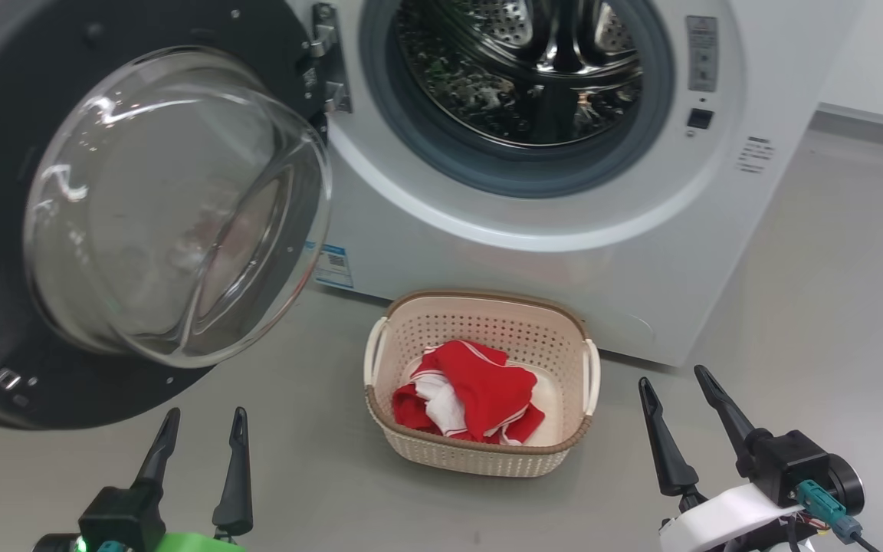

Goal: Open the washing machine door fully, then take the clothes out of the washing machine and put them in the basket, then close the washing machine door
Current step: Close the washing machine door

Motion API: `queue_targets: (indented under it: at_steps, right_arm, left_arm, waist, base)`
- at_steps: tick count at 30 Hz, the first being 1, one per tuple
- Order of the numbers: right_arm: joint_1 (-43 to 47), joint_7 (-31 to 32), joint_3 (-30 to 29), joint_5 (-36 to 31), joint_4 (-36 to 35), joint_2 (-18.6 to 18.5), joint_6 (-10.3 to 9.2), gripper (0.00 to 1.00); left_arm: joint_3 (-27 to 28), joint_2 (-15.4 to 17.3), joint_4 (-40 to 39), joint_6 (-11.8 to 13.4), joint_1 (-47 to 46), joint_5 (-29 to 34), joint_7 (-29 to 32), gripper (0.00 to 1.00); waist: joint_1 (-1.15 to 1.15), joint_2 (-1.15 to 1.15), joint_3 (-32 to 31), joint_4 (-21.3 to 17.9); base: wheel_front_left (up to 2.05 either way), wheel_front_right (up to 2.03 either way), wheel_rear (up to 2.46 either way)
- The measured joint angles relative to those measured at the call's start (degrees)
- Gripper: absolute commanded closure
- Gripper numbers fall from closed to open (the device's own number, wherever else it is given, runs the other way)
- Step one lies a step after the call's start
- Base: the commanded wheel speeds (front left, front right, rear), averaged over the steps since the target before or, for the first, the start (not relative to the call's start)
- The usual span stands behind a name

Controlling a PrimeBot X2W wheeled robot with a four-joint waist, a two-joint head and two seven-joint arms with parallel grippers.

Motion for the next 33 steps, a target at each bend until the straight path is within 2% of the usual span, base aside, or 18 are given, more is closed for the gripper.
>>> queue_targets:
  at_steps: [12, 26, 27, 28, 30, 33]
  right_arm:
    - [-0.04, 0.25, 0.69, 0.0, -0.2, 0.11, 0.08, 0.0]
    - [-0.19, 0.76, 1.13, -0.01, -0.27, 0.05, 0.09, 0.0]
    - [-0.19, 0.76, 1.19, -0.01, -0.27, 0.05, 0.09, 0.0]
    - [-0.19, 0.76, 1.19, -0.01, -0.27, 0.05, 0.09, 0.0]
    - [-0.2, 0.77, 1.2, -0.01, -0.27, 0.05, 0.09, 0.0]
    - [-0.2, 1.19, 1.24, -0.01, -0.25, 0.05, 0.09, 0.0]
  left_arm:
    - [0.84, -0.04, 0.21, 0.25, -0.01, -0.01, -0.33, 0.0]
    - [0.77, -0.21, 0.24, 0.29, -0.02, -0.53, -0.83, 0.0]
    - [0.77, -0.21, 0.25, 0.29, -0.02, -0.53, -0.91, 0.04]
    - [0.77, -0.21, 0.27, 0.29, -0.02, -0.53, -1.0, 0.18]
    - [0.75, -0.22, 0.32, 0.29, -0.01, -0.53, -1.0, 0.66]
    - [0.73, -0.22, 0.34, 0.3, -0.01, -0.54, -1.0, 0.95]
  waist:
    - [0.0, 0.0, 0.79, 6.33]
    - [0.0, 0.0, 1.55, 8.5]
    - [0.0, 0.0, 1.55, 8.53]
    - [0.0, 0.0, 1.55, 8.56]
    - [0.0, 0.0, 1.55, 8.6]
    - [0.0, 0.0, 1.57, 8.62]
  base:
    - [0.0, 0.0, 0.0]
    - [0.0, 0.0, 0.0]
    - [0.0, 0.0, 0.0]
    - [0.0, 0.0, 0.0]
    - [0.0, 0.0, 0.0]
    - [0.0, 0.0, 0.0]
